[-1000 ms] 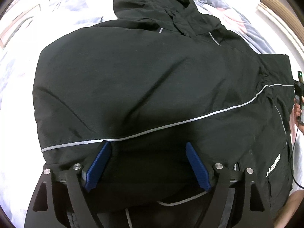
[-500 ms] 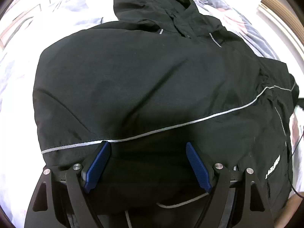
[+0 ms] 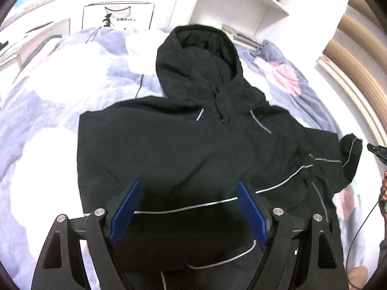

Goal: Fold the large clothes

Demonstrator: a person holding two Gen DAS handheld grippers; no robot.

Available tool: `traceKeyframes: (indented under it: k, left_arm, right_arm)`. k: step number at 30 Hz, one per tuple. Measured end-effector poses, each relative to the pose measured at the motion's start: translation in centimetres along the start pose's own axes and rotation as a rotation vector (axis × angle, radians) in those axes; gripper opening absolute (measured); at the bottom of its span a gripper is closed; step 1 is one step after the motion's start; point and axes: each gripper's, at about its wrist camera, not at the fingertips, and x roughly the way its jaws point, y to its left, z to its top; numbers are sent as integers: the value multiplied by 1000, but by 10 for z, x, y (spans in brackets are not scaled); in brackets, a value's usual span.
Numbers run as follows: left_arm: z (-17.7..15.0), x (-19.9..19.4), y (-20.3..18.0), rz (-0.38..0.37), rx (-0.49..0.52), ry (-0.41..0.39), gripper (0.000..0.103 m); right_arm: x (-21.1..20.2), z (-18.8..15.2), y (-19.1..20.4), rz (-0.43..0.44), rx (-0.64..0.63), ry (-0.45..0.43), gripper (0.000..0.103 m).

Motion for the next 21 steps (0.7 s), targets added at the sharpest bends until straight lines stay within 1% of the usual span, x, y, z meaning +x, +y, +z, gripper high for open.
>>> traceKeyframes:
  k: [2, 3, 4, 5, 6, 7, 9, 11, 14, 17, 21]
  left_arm:
    - [0, -4, 5, -4, -10, -4, 82]
    - [-1, -4, 7, -3, -16, -2, 82]
    - [-1, -4, 11, -6, -24, 0, 82]
    - [-2, -5, 15, -10, -33, 0, 82]
    - [-3, -5, 18, -11, -41, 2, 82]
    - [-4, -4, 21, -12, -48, 5, 82]
    - [-5, -2, 26, -18, -69, 12, 82]
    - [-4, 0, 30, -30, -100, 18, 82]
    - [-4, 4, 27, -31, -105, 24, 82]
    - [-5, 13, 17, 9, -65, 42, 82]
    - [-11, 27, 6, 65, -5, 79, 82]
  right_arm:
    - [-10, 1, 24, -12, -46, -11, 6]
    - [-8, 3, 32, -8, -55, 4, 6]
    - [-9, 0, 34, -8, -52, 23, 6]
    - [-9, -2, 27, -4, -37, 43, 7]
    - [-4, -4, 20, 3, 5, 73, 11]
    - [-4, -11, 5, 10, 49, 86, 17]
    - [2, -20, -30, -12, 122, 89, 47]
    - [10, -34, -69, -41, 188, 105, 55]
    - [34, -51, -119, -58, 299, 157, 56]
    - [61, -65, -158, -36, 410, 181, 56]
    - [90, -66, -179, -14, 454, 180, 56]
